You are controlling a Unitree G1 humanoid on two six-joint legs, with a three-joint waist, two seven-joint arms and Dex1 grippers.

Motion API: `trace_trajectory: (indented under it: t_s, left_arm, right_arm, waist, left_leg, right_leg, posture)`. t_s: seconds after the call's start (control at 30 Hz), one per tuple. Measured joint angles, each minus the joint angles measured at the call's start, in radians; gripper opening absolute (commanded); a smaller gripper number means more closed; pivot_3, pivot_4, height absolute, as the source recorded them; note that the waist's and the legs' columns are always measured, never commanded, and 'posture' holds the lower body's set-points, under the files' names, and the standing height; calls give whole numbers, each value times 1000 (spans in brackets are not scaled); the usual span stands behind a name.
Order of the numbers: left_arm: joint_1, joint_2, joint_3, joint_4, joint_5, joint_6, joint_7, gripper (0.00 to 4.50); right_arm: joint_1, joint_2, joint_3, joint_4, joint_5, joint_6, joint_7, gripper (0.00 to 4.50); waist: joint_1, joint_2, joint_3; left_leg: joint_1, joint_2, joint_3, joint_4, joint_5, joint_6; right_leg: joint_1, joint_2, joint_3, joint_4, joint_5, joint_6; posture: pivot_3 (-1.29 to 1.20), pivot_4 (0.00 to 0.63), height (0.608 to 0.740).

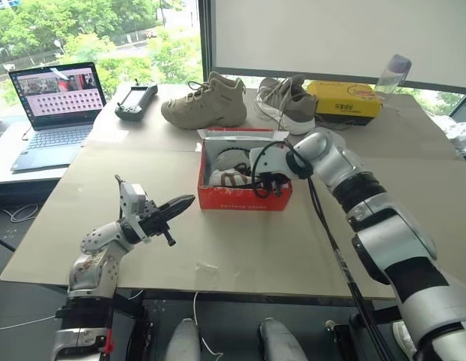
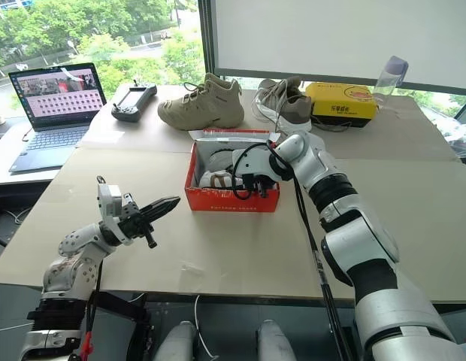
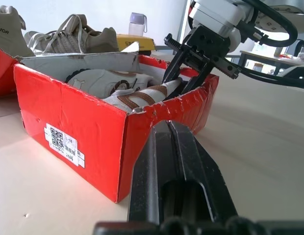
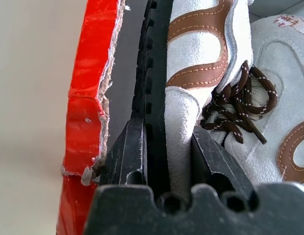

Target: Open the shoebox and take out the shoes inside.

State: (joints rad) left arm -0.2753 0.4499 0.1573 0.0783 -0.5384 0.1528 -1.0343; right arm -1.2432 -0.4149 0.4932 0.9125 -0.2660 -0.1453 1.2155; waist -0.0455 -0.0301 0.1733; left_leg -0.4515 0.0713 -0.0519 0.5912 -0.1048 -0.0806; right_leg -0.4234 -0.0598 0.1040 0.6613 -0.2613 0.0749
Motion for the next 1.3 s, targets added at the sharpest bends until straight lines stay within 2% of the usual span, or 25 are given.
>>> trace_trajectory:
  t_s: [0.27,0.4,0.67,0.87,1.13,1.3]
  left_arm:
    - [-14,0,-1,6,5,0,1,0]
    - [-21,0,-1,15,9,-1,2,0]
    - [-21,-2,-2,17,16,-3,3,0]
    - [-21,-2,-2,17,24,-3,3,0]
    - [-21,-2,-2,17,25,-4,2,0]
    - [-19,-1,-2,15,24,-4,1,0]
  right_arm:
    - [3,4,-12,0,-2,0,-2,1162]
    - [9,4,-24,-1,0,0,5,438]
    - [13,5,-45,-5,7,4,6,428]
    - [-1,-9,-104,-99,41,46,28,428]
    - [5,-35,-186,-318,123,221,44,428]
    - [9,-91,-328,-399,199,407,-55,428]
  waist:
    - [0,0,0]
    - [0,0,0]
    - [0,0,0]
    - [0,0,0]
    - [1,0,0]
    - [11,0,0]
  left_leg:
    - [0,0,0,0,0,0]
    - [0,0,0,0,0,0]
    - [0,0,0,0,0,0]
    - [0,0,0,0,0,0]
    - [0,0,0,0,0,0]
    - [-1,0,0,0,0,0]
  right_leg:
    - [0,0,0,1,0,0]
    - [0,0,0,1,0,0]
    - [0,0,0,1,0,0]
    - [-1,0,0,1,0,0]
    - [-1,0,0,1,0,0]
    - [-1,0,0,0,0,0]
  posture:
    - [0,150,712]
    - [0,150,712]
    - [0,150,712]
    - [0,150,712]
    - [0,150,712]
    - [0,150,712]
